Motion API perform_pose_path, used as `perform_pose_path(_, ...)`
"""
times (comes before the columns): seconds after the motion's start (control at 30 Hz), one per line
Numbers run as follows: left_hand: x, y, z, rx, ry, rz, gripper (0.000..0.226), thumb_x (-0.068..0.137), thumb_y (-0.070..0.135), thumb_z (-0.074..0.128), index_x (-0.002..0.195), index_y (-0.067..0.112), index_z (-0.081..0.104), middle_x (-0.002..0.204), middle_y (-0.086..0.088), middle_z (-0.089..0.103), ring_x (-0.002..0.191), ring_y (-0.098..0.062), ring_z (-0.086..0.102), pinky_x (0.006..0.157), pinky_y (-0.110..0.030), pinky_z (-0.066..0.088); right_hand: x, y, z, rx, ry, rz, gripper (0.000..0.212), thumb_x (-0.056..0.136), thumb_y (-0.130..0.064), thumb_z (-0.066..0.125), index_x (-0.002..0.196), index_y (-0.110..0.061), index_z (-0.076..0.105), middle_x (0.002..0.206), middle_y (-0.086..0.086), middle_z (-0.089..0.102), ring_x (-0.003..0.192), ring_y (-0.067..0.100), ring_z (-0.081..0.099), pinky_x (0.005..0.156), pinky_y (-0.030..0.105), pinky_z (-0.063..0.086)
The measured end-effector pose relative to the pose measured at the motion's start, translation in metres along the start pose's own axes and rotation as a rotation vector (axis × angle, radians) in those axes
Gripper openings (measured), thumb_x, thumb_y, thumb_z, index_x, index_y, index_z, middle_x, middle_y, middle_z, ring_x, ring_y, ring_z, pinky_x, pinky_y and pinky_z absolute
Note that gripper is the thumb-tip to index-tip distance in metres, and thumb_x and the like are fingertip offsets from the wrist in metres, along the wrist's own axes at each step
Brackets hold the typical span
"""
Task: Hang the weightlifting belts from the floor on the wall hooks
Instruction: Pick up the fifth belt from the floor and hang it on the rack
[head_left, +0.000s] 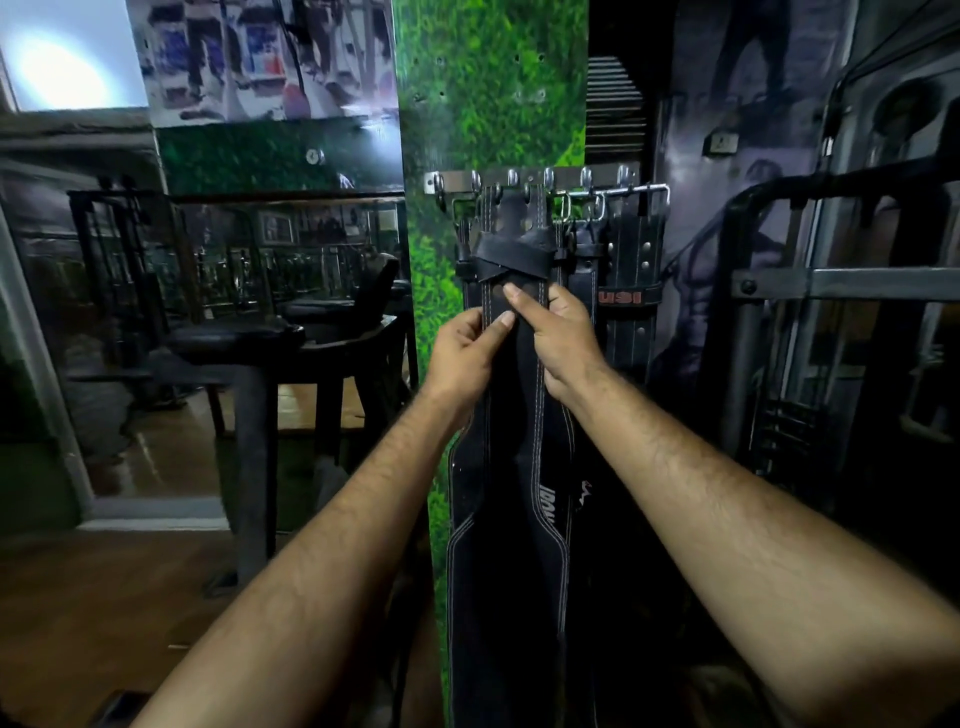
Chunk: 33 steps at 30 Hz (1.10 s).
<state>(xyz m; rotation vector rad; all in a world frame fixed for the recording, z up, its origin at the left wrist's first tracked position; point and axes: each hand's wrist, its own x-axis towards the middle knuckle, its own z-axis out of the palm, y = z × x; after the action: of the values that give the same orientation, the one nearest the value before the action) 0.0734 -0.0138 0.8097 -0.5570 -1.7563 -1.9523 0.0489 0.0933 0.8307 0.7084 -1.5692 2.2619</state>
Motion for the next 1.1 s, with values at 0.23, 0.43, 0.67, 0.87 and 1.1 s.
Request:
perform_pose_path(0.23,-0.015,-0.039,0.002,0.098,-0.033,-0.015,0.022,0.095,0.009,0.061,0.112,-0.005,0.062,0.113,-0.026,0.070,0.101,-0.030,0.067,0.094,-0.048,0.053,0.040,-0.025,0.000,0.050,0.055,-0.088,0.012,0.092,-0.009,0.069,0.085,-0.017,0.062,0.081,-0.002,0.075,0.078,0.013,0.070,0.079,0.031,0.056)
perform_pose_path(0.43,-0.038,-0.088,-0.030,0.190,-0.114,-0.100,0.034,0.094,0.020,0.065,0.099,-0.013,0.060,0.090,-0.012,0.069,0.082,-0.018,0.062,0.073,-0.033,0.050,0.065,-0.022,0.003,0.104,0.177,-0.149,0.029,0.082,-0.020,0.078,0.099,-0.003,0.061,0.094,0.014,0.070,0.085,0.021,0.063,0.082,0.035,0.052)
perform_pose_path(0.67,-0.056,-0.137,-0.081,0.375,-0.224,-0.174,0.081,0.075,0.066,0.071,0.078,-0.012,0.048,0.073,-0.007,0.051,0.069,-0.019,0.044,0.057,-0.050,0.037,0.069,0.008,0.007,0.052,0.236,-0.128,0.015,0.086,-0.017,0.075,0.082,-0.014,0.061,0.088,0.008,0.067,0.082,0.014,0.059,0.078,0.027,0.050)
perform_pose_path(0.87,-0.091,-0.155,-0.106,0.433,-0.122,-0.268,0.050,0.074,0.050,0.079,0.097,0.006,0.071,0.099,-0.013,0.076,0.096,-0.027,0.072,0.088,-0.055,0.056,0.074,0.020,0.006,0.087,0.285,-0.085,0.026,0.091,-0.004,0.068,0.072,-0.019,0.059,0.058,-0.016,0.062,0.059,-0.004,0.053,0.062,0.015,0.045)
perform_pose_path(1.1,-0.094,-0.151,-0.119,0.513,-0.091,-0.400,0.038,0.070,0.030,0.083,0.104,0.017,0.072,0.100,0.000,0.077,0.095,-0.018,0.073,0.091,-0.046,0.058,0.069,0.026,0.009,0.106,0.295,-0.031,0.016,0.089,-0.015,0.073,0.077,-0.018,0.063,0.078,-0.001,0.063,0.080,0.016,0.056,0.076,0.032,0.047)
